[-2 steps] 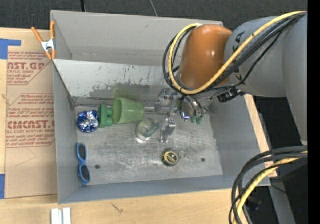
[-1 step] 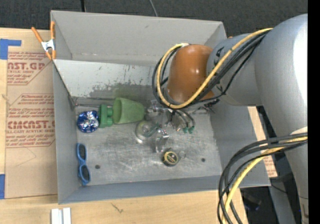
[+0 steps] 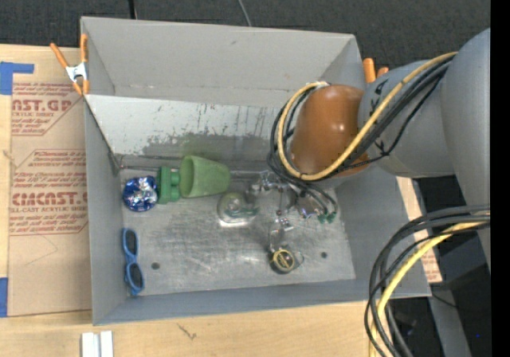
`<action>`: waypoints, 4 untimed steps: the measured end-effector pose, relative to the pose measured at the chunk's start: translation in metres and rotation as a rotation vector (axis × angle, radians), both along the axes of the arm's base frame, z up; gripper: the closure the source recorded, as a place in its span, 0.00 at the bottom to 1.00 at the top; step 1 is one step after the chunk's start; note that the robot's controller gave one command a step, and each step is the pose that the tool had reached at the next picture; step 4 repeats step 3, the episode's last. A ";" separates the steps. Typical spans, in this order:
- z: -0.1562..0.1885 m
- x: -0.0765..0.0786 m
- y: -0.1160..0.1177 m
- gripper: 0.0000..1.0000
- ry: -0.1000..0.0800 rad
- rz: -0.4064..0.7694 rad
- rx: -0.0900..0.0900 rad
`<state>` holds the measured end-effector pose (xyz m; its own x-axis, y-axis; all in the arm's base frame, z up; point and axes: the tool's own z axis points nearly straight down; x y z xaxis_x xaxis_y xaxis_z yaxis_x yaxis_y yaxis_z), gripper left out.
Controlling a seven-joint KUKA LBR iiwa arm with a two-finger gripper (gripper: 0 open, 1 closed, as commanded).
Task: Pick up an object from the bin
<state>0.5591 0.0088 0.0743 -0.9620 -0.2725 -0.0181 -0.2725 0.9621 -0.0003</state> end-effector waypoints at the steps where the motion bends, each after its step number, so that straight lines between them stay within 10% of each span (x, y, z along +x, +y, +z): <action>1: 0.006 0.019 0.066 0.00 0.013 0.106 -0.003; 2: 0.007 0.019 0.063 1.00 0.012 0.102 -0.003; 3: 0.164 0.000 0.076 1.00 0.007 0.202 -0.005; 4: 0.164 0.000 0.076 1.00 0.007 0.202 -0.005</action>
Offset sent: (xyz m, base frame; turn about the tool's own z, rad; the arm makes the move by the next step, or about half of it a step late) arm 0.0175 0.0620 0.0060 -0.1019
